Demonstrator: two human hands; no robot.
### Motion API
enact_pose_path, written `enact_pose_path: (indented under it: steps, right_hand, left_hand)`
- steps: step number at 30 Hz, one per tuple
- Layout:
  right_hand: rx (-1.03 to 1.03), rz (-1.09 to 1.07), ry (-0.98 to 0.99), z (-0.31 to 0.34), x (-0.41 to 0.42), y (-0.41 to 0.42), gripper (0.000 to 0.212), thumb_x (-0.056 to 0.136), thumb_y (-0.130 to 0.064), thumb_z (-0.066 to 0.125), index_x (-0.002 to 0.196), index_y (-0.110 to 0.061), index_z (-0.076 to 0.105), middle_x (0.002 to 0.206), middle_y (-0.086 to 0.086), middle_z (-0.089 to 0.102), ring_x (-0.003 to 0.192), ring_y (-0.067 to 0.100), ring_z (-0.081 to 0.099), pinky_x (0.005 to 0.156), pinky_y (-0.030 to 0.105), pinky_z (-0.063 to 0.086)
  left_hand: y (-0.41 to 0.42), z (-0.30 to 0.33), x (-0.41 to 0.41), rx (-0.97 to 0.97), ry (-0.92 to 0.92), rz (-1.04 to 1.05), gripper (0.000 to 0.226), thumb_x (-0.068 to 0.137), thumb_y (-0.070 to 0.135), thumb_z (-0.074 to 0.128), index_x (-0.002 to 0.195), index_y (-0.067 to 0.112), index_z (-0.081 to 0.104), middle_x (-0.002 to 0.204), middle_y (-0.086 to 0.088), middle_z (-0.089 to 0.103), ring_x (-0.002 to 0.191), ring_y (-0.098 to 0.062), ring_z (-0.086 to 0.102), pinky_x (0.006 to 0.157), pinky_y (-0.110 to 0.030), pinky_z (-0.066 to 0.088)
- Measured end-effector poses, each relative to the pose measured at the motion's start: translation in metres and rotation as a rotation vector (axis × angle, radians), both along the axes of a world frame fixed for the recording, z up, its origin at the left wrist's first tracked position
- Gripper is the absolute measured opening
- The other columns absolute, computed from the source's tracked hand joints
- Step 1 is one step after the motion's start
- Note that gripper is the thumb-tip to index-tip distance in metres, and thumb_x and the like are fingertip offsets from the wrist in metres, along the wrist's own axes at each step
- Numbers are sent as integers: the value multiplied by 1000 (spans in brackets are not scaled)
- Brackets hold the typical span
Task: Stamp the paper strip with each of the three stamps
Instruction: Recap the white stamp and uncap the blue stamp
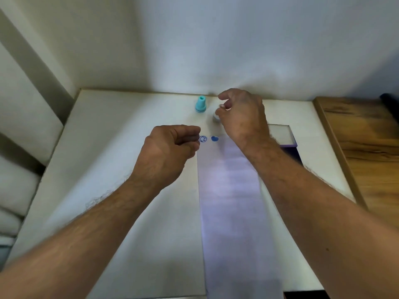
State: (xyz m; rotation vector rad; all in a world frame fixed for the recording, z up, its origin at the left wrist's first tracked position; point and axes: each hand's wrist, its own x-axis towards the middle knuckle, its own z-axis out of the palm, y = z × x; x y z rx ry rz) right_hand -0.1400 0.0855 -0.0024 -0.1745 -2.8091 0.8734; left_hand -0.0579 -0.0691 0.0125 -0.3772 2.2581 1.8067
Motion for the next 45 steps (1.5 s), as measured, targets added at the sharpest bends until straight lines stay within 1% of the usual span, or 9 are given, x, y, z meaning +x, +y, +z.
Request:
enact_pose_path:
  steps: [10, 16, 21, 23, 25, 28, 31, 35, 45]
  right_hand:
    - [164, 95, 78, -4, -1, -11, 46, 87, -24, 63, 132, -25, 55, 123, -3, 62, 117, 21, 46, 91, 33, 48]
    - [397, 186, 149, -13, -11, -23, 50, 92, -24, 53, 141, -29, 46, 133, -8, 60, 111, 26, 44, 89, 37, 39]
    - [390, 169, 120, -17, -11, -25, 36, 92, -24, 56, 126, -35, 60, 92, -12, 73, 107, 22, 44, 86, 33, 32]
    - [328, 148, 111, -12, -6, -26, 31, 90, -22, 60, 118, -34, 67, 62, -18, 48, 106, 21, 45, 89, 31, 34]
    - [213, 125, 134, -7, 2, -26, 26, 89, -24, 63, 113, -32, 71, 62, -16, 31, 104, 21, 47, 91, 31, 40]
    - [-82, 49, 205, 2, 19, -27, 28, 86, -30, 67, 114, -31, 70, 89, -7, 66, 104, 19, 47, 91, 29, 46]
    - [-312, 8, 151, 14, 41, -27, 27, 87, -31, 67, 114, -27, 71, 102, -10, 72, 106, 13, 52, 91, 22, 45]
    - [-571, -59, 35, 30, 72, -22, 20, 84, -29, 72, 101, -19, 77, 91, -12, 74, 79, -7, 64, 80, 12, 50]
    - [-771, -286, -236, 39, 114, 8, 32, 82, -45, 70, 95, -17, 76, 76, -6, 76, 57, 4, 59, 65, 23, 51]
  left_hand:
    - [0, -1, 1, -4, 21, -10, 31, 87, 5, 66, 114, 20, 71, 98, 8, 76, 90, -5, 72, 91, -28, 55]
    - [0, -3, 1, -42, 15, -26, 31, 87, 7, 67, 114, 21, 71, 98, 10, 76, 90, -2, 71, 92, -25, 54]
    - [2, -4, 5, -184, 62, -107, 33, 88, 12, 66, 116, 28, 71, 102, 17, 74, 94, 5, 67, 88, -13, 50]
    - [1, -5, 7, -196, 65, -103, 33, 88, 13, 66, 117, 27, 71, 102, 17, 74, 94, 7, 67, 86, -9, 49]
    - [0, -4, 6, -211, 64, -71, 32, 88, 14, 67, 117, 27, 70, 102, 16, 73, 93, 10, 65, 76, 0, 46]
    - [-2, -3, 4, -240, 71, -31, 38, 86, 16, 70, 123, 25, 67, 110, 12, 72, 99, 4, 65, 75, -2, 42]
    - [0, 0, 6, -243, 80, -38, 49, 82, 17, 74, 129, 23, 62, 119, 10, 69, 106, 3, 63, 76, -2, 38]
    - [9, 8, 13, -237, 136, -76, 58, 78, 19, 78, 131, 32, 58, 116, 13, 69, 103, 5, 63, 78, -5, 42]
    - [28, 20, 23, -103, 188, -82, 35, 73, 16, 82, 105, 25, 71, 91, 12, 76, 79, 0, 71, 61, -1, 46]
